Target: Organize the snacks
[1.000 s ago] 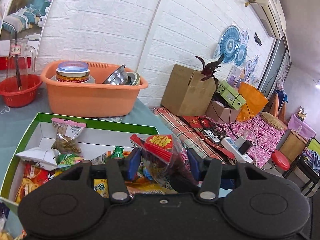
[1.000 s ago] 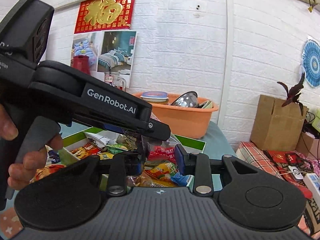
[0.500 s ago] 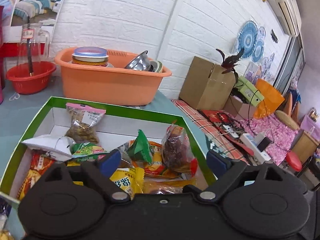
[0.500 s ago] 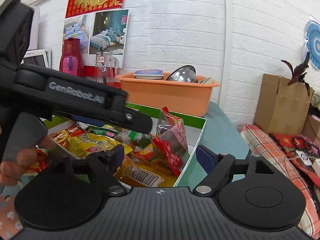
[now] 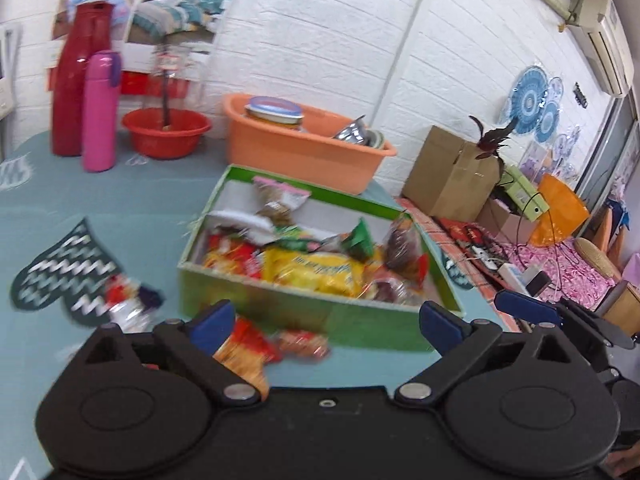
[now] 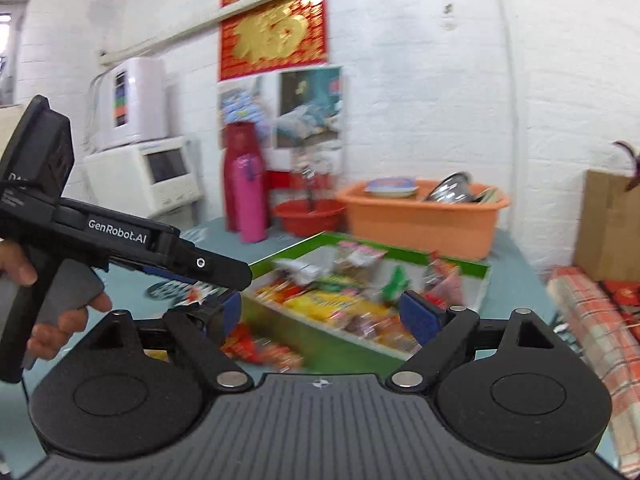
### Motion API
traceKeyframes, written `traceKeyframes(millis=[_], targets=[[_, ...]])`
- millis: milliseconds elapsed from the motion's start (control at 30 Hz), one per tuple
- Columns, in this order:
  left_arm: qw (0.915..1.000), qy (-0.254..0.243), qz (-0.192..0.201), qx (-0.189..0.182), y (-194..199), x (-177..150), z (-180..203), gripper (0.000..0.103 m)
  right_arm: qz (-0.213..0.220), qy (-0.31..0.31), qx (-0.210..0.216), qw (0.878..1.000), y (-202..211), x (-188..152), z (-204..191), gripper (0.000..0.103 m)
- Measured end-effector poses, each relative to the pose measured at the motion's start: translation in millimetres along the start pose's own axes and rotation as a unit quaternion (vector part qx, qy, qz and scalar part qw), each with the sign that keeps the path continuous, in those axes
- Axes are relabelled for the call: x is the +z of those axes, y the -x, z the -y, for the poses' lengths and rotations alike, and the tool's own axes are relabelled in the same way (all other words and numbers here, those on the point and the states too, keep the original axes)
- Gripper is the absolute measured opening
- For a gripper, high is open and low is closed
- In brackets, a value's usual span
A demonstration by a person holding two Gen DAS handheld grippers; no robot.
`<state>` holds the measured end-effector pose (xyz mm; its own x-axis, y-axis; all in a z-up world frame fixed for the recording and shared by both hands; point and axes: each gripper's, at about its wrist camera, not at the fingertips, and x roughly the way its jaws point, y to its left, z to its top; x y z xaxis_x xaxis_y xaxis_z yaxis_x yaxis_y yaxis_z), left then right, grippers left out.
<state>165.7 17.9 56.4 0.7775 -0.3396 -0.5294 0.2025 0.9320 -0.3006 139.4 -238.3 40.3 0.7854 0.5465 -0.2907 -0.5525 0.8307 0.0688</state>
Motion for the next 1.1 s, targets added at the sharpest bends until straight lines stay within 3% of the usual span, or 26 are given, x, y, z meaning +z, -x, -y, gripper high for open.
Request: traceKeyframes(millis=[67,400,433,533,833,933,1033,1100], targets=[[0.9998,0.015,-0.003,0.010,12,-10,-13,0.103,-0.020,0.007,0.021,1.000,-6,-4,-9,0.103],[0.9973,0.067,-0.021,0.022,53,-60,-63,0.103,-0.123,0.045,0.028,0.991,-68,-28,-34,0.103],[0.9970,0.070,-0.024,0.023,55,-64,-66,0.103,-0.131,0.054,0.025,0.990,-76,-30,-36,0.093],[0.9964,0.074,-0.029,0.030,60,-72,-73,0.103,-0.135,0.085,0.022,0.987,-93,-35,-40,0.085],[0.9970,0.068,-0.032,0.019,57,-76,-76,0.103,-0.142,0.108,0.021,0.984,-129,-36,-43,0.080],[0.9969,0.068,-0.035,0.015,55,-79,-77,0.103,-0.150,0.121,0.031,0.981,-119,-39,-50,0.084],[0.9967,0.069,-0.041,0.013,51,-81,-79,0.103,-0.166,0.090,0.091,0.978,-102,-38,-52,0.076],[0.9963,0.073,-0.044,0.014,48,-82,-79,0.103,-0.151,0.102,0.068,0.981,-96,-38,-57,0.078]])
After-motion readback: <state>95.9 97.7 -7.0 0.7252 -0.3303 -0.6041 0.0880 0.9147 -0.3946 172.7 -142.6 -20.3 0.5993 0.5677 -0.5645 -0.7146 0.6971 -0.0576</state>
